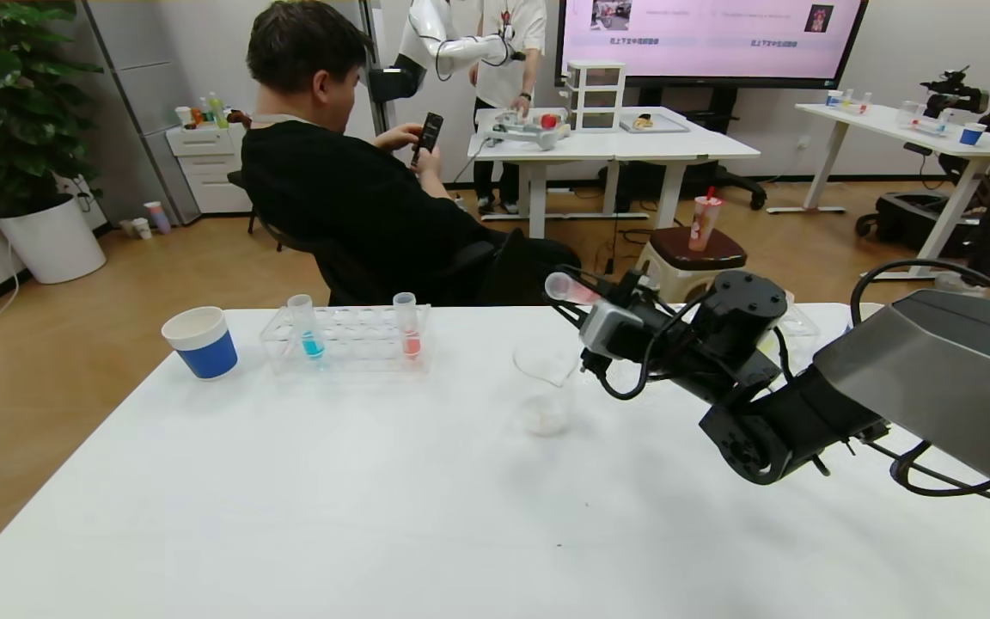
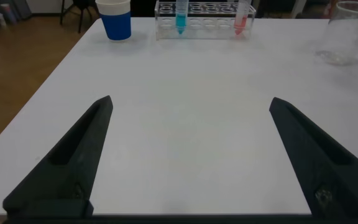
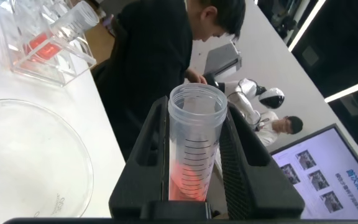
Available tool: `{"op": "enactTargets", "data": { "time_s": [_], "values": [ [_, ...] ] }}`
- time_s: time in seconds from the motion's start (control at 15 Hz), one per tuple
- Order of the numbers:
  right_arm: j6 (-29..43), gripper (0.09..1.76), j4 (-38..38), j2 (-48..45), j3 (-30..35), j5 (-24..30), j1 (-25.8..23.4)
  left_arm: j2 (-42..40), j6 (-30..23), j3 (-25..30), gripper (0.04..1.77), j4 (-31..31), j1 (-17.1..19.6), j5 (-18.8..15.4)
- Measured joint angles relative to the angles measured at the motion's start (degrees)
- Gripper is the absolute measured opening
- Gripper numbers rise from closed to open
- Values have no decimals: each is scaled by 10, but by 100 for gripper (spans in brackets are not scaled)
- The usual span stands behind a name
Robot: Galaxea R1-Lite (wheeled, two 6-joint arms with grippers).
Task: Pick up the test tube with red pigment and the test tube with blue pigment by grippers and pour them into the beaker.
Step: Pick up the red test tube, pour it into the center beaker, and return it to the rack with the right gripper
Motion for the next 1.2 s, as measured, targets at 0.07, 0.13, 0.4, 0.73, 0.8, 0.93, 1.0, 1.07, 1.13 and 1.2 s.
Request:
{"op": "enactTargets", "data": {
  "time_s": [0.07,0.13,0.4,0.73,0.8,0.93,1.0,1.07,1.13,1.2],
  "values": [
    [-22,49,0,3,-2,12,-2,0,0,0,176,0,0,0],
    [-47,49,0,7,-8,27,-4,0,0,0,176,0,0,0],
    [-108,49,0,19,-27,57,-9,0,0,0,176,0,0,0],
    [-192,49,-2,28,-29,105,-32,0,0,0,176,0,0,0],
    [-204,49,-4,30,-28,108,-36,0,0,0,176,0,0,0],
    [-238,49,-5,33,-24,119,-42,0,0,0,176,0,0,0],
    [-250,49,-5,34,-22,123,-44,0,0,0,176,0,0,0],
    [-262,49,-6,35,-20,125,-44,0,0,0,176,0,0,0],
    [-271,49,-7,36,-17,125,-42,0,0,0,176,0,0,0],
    [-277,49,-10,36,-15,125,-39,0,0,0,176,0,0,0]
  ]
}}
